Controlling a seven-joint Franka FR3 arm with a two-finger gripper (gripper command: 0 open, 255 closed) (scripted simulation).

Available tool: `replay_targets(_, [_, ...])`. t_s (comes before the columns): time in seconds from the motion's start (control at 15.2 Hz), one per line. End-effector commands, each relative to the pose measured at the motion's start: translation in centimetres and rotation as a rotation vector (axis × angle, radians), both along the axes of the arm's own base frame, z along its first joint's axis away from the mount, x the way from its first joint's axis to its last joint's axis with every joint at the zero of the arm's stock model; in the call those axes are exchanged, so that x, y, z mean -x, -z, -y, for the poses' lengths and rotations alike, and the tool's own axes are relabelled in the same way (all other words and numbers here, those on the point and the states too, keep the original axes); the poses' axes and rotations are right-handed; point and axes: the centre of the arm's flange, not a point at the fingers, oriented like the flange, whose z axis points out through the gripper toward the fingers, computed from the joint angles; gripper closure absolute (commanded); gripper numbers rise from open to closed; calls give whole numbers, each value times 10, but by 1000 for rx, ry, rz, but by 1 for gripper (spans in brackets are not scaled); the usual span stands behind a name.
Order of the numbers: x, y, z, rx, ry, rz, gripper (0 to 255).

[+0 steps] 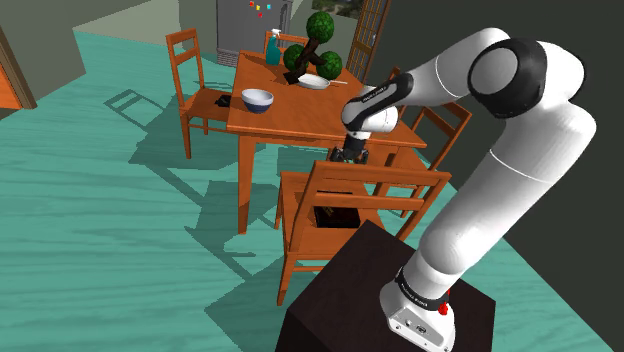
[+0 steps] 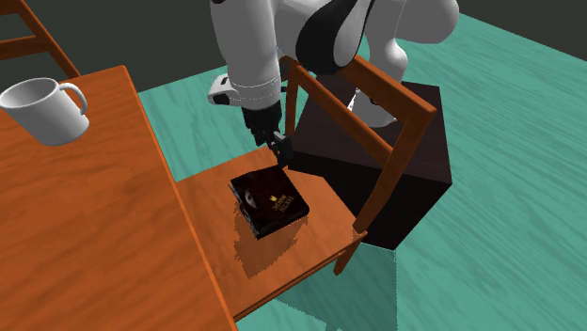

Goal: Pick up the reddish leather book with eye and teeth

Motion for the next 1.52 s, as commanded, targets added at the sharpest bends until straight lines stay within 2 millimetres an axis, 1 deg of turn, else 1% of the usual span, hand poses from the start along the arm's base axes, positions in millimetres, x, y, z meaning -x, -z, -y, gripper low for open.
replay_targets(0.0, [0, 20, 18, -2, 55, 9, 0])
replay_targets(0.4, [1, 76, 75, -10, 214, 31, 0])
replay_targets(0.86, [11, 141, 138, -19, 396, 57, 0])
replay_targets(1.32, [11, 178, 138, -19, 396, 57, 0])
replay_targets(1.45, [11, 181, 138, -19, 396, 57, 0])
